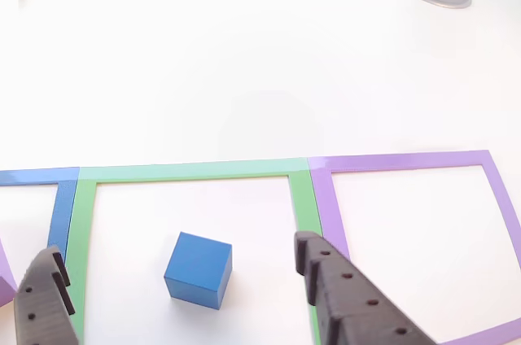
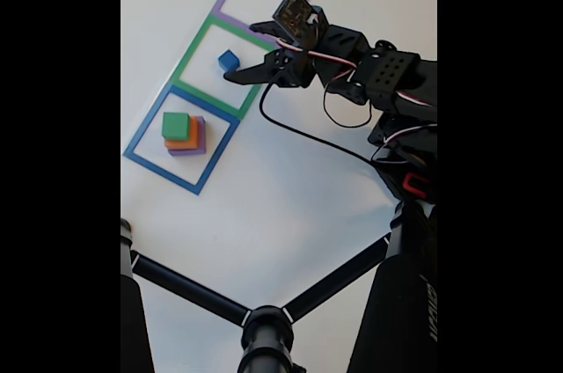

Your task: Tower of hanoi

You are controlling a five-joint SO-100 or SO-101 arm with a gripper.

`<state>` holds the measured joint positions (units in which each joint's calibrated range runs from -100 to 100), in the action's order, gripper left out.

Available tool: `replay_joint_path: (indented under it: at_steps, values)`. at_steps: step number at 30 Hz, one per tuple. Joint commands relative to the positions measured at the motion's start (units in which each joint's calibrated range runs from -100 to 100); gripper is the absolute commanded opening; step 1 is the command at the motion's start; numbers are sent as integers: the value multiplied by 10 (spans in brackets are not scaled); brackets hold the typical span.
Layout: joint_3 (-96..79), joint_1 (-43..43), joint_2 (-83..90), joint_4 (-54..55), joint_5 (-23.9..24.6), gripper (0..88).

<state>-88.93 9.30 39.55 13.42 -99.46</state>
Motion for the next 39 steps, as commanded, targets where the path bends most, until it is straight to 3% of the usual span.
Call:
replay_joint_path:
  at_steps: [1,8,17,39]
  values:
    - [-6,-5,-90,126,-5,335]
    - [3,-7,-262,284,-5,334]
    - [67,-21,-430,399,-5,328]
    - [125,-22,-569,463,-5,284]
